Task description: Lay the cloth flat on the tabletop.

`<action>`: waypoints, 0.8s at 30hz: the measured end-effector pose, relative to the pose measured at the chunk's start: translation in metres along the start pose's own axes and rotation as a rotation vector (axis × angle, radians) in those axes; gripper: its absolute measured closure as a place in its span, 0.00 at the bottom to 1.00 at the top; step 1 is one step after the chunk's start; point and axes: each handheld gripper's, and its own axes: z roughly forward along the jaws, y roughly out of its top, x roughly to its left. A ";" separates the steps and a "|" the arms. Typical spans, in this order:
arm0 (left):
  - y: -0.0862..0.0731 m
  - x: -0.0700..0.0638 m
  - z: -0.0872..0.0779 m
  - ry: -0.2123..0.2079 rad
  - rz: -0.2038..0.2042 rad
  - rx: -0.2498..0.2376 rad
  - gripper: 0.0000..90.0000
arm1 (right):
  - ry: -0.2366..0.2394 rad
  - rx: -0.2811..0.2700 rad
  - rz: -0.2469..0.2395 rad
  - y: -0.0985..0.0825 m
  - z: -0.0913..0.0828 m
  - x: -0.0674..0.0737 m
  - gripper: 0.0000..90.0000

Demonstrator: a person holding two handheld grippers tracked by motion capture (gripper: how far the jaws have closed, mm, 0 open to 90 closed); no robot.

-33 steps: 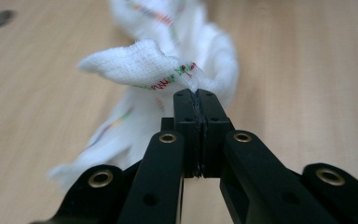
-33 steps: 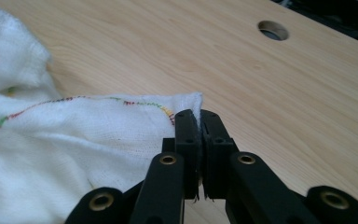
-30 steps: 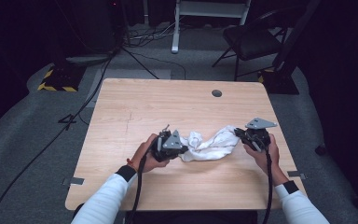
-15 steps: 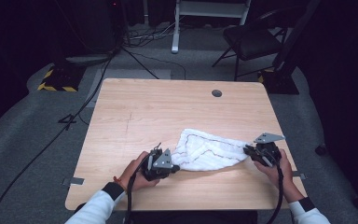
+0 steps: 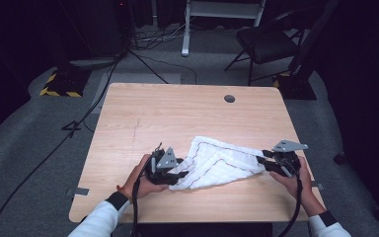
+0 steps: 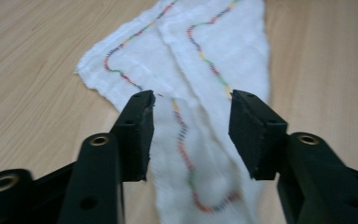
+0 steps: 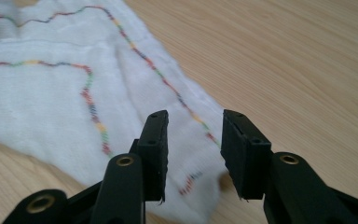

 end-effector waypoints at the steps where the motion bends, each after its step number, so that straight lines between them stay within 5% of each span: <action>1: 0.004 0.007 0.006 0.004 -0.013 0.009 0.52 | 0.017 0.000 -0.024 0.003 0.004 0.005 0.69; 5: 0.022 0.040 0.040 0.005 -0.064 0.039 0.39 | 0.098 0.023 -0.094 0.018 0.029 0.028 0.68; 7: 0.026 0.046 0.049 -0.009 -0.089 0.037 0.37 | 0.110 0.028 -0.109 0.022 0.034 0.032 0.68; 12: 0.036 0.068 0.080 0.035 -0.106 0.069 0.34 | 0.173 0.033 -0.139 0.042 0.056 0.050 0.68; 16: 0.038 0.084 0.100 0.021 -0.141 0.082 0.49 | 0.179 0.069 -0.153 0.056 0.076 0.064 0.67; 22: 0.032 0.097 0.121 0.039 -0.201 0.129 0.40 | 0.165 0.184 -0.104 0.061 0.105 0.064 0.65; 24: 0.031 0.099 0.122 0.038 -0.207 0.115 0.40 | 0.167 0.183 -0.096 0.061 0.106 0.064 0.66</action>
